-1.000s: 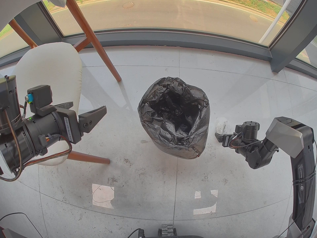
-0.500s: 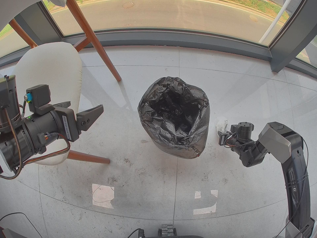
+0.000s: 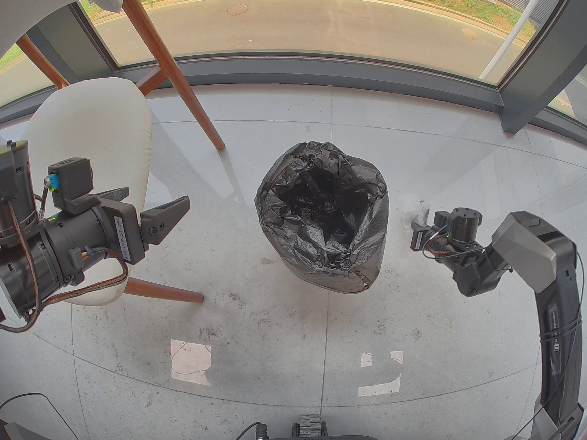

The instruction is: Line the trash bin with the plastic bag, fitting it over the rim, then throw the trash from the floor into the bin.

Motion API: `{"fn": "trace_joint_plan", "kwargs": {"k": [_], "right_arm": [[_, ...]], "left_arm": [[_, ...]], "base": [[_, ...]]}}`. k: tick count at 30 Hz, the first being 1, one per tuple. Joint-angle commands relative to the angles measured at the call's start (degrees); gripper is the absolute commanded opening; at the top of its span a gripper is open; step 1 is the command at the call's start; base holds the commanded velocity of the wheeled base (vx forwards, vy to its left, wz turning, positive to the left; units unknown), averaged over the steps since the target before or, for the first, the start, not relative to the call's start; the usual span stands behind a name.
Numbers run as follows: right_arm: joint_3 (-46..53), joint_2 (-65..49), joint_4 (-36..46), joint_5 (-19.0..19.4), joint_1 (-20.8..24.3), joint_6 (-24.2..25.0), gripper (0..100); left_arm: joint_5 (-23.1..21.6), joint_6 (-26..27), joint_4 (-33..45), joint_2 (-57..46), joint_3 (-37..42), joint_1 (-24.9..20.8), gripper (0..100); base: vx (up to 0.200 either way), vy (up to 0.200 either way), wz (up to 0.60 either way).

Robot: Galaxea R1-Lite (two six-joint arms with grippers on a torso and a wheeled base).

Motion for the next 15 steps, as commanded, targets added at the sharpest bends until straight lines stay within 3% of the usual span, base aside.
{"fn": "trace_joint_plan", "kwargs": {"k": [1,3,10,15], "right_arm": [[12.4,-25.4,0.3,4.8,2.1,0.0,0],[13.9,-29.1,1.2,5.4,3.9,0.1,0],[22.0,-47.1,7.3,5.7,17.5,0.2,0],[25.2,-50.9,11.9,5.7,22.0,0.2,0]], "left_arm": [[-0.1,1.8,-0.2,-0.9,-0.4,0.1,100],[-0.1,1.8,-0.2,-0.9,-0.3,0.1,100],[-0.1,1.7,-0.9,-1.3,-0.2,0.1,100],[-0.1,1.7,-1.2,-1.5,0.1,0.3,100]], "base": [[0.0,0.0,0.0],[0.0,0.0,0.0],[0.0,0.0,0.0],[0.0,0.0,0.0]]}}
